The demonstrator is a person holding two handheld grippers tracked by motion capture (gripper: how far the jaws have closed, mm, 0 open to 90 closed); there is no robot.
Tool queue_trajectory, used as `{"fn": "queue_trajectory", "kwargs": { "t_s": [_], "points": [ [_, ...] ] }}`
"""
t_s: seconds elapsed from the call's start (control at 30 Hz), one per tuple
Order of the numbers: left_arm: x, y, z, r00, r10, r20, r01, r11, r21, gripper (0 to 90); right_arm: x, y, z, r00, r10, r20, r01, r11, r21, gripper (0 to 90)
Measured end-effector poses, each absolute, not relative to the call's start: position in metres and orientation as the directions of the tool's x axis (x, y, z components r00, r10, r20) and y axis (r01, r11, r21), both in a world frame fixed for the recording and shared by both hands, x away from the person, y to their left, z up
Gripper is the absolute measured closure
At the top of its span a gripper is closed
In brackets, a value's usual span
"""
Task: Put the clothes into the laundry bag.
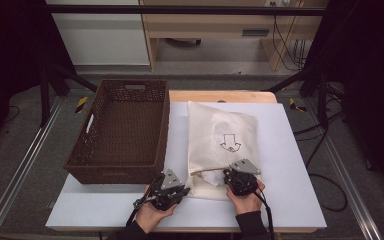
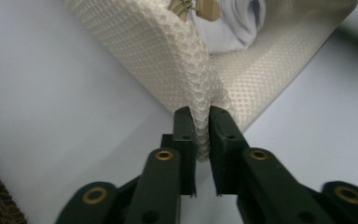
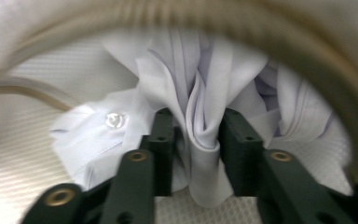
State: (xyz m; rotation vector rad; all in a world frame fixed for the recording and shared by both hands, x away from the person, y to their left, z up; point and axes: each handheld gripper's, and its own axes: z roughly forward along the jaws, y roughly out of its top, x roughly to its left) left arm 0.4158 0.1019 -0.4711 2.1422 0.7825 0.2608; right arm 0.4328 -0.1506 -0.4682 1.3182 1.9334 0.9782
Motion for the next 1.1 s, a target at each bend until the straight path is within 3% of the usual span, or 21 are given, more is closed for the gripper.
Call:
{"fn": "queue_trajectory", "kwargs": {
  "t_s": [0.07, 0.33, 0.57, 0.7, 0.83, 0.93, 1.1],
  "points": [
    [0.411, 0.102, -0.464, 0.788, 0.612, -0.064, 0.420, -0.460, 0.782, 75.2, 0.426, -0.155, -0.462, -0.361, 0.932, -0.039, 0.484, 0.223, 0.846, 60.1],
    [0.394, 0.095, -0.435, 0.802, 0.596, -0.037, 0.357, -0.429, 0.829, 67.1, 0.390, -0.179, -0.446, -0.410, 0.912, 0.000, 0.470, 0.212, 0.857, 62.5],
    [0.407, 0.070, -0.469, 0.798, 0.603, 0.021, 0.394, -0.546, 0.740, 63.8, 0.374, -0.206, -0.453, -0.360, 0.933, -0.011, 0.524, 0.212, 0.825, 57.7],
    [0.413, 0.073, -0.479, 0.784, 0.621, 0.014, 0.412, -0.536, 0.737, 60.8, 0.376, -0.215, -0.467, -0.345, 0.938, 0.005, 0.561, 0.203, 0.803, 52.0],
    [0.414, 0.073, -0.479, 0.778, 0.628, 0.018, 0.416, -0.537, 0.734, 63.5, 0.381, -0.209, -0.477, -0.353, 0.935, -0.007, 0.588, 0.228, 0.776, 49.0],
    [0.416, 0.075, -0.479, 0.781, 0.625, -0.004, 0.428, -0.530, 0.732, 71.7, 0.383, -0.203, -0.483, -0.363, 0.931, -0.036, 0.603, 0.265, 0.752, 53.8],
    [0.416, 0.076, -0.474, 0.794, 0.608, -0.021, 0.430, -0.535, 0.727, 85.0, 0.384, -0.208, -0.481, -0.345, 0.938, -0.027, 0.614, 0.247, 0.750, 80.9]
  ]
}}
